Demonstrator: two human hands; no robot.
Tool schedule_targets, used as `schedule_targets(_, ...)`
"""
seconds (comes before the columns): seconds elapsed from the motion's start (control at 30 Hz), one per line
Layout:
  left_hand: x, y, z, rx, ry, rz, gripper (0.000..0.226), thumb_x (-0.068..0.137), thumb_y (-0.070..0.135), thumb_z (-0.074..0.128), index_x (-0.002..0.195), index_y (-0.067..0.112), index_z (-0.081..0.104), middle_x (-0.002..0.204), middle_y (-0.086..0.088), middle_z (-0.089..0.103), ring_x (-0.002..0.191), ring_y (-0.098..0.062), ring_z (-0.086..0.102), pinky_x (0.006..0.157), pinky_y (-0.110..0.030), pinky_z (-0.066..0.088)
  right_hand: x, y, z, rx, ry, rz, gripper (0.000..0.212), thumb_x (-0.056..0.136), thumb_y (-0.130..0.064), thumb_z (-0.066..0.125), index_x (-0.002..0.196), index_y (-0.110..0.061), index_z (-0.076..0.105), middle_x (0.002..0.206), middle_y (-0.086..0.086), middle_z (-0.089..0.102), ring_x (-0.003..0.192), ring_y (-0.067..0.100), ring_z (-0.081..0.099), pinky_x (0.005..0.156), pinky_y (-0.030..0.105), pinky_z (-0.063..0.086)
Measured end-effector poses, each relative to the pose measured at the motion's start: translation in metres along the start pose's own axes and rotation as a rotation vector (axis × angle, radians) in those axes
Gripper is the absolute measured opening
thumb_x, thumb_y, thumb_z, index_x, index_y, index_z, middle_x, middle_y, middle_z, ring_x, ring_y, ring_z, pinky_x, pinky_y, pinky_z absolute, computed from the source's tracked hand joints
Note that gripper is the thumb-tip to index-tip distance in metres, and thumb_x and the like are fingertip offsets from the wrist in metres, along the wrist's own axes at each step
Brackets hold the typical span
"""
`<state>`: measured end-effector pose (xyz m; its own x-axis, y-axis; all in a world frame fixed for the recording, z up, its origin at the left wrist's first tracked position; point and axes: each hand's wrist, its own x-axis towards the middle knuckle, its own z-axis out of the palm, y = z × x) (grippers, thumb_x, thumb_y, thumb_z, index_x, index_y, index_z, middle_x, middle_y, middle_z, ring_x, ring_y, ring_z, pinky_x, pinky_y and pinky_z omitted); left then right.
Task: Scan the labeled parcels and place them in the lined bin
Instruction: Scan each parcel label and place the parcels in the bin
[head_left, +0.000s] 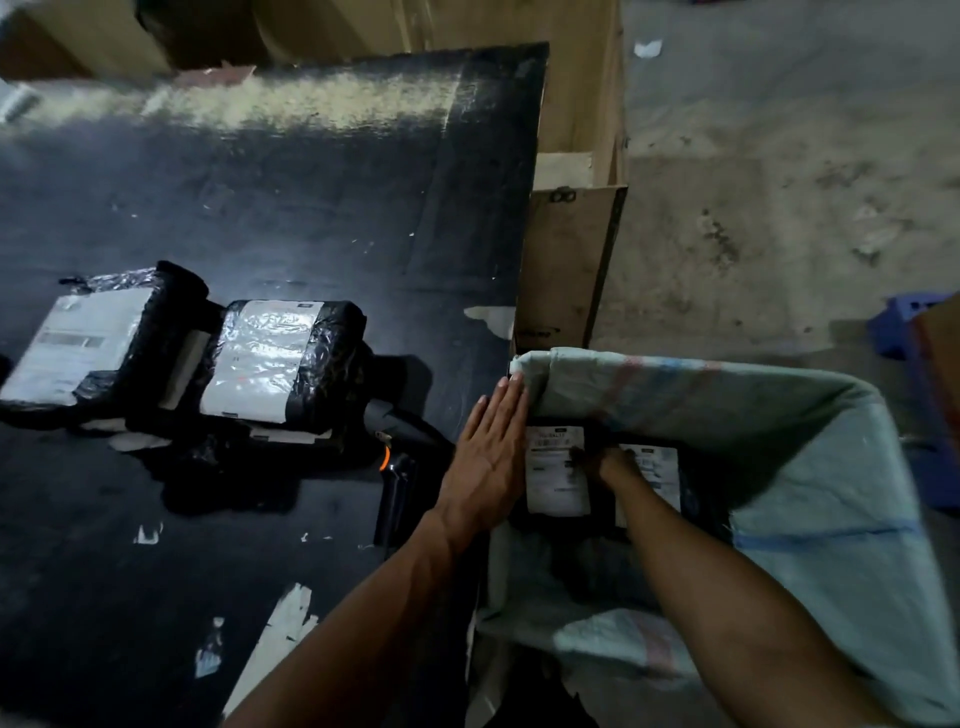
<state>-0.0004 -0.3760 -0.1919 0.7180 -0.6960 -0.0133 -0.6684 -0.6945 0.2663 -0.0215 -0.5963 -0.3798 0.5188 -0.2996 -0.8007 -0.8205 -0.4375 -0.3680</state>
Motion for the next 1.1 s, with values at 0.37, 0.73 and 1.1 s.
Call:
schedule_targets(0.37,0.026,-0.003,-0.085,-0.338,-0.456,-0.095,0.056,0.103,0.02,0.042,0.155,0.005,0.028,0.162,-0.018,0.027,0.15,-0.034,0.026,0.122,-0.043,0.024,-0.194,-0.102,-0.096,-0.218,0.148,-0.335,0.058,0.099,-0.048,0.055,0.135,-0.002,0.056,0.138,0.018,0.059,0.122,0.032,0.058,0.093,0.033,0.044)
schedule_targets(0.73,-0.028,-0.123,-0.223,-0.134,0.072,-0.11,0.033,0.099,0.01,0.05,0.128,0.006,0.064,0.124,-0.023,0.068,0.117,-0.04,0.062,0.094,-0.039,0.045,-0.294,-0.232,-0.046,-0.188,0.468,-0.585,0.052,0.096,-0.061,0.049,0.077,-0.013,0.059,0.079,0.007,0.062,0.089,0.032,0.061,0.073,0.032,0.038)
schedule_targets(1.1,-0.111,-0.253,-0.185,-0.241,0.045,-0.105,0.078,0.087,0.032,0.022,0.145,-0.02,0.028,0.155,-0.034,0.028,0.151,-0.042,0.02,0.118,-0.023,-0.002,-0.303,-0.354,0.097,-0.061,0.512,-0.344,0.095,0.089,-0.081,0.03,0.136,-0.004,0.056,0.155,0.019,0.042,0.153,0.036,0.018,0.115,0.073,-0.001)
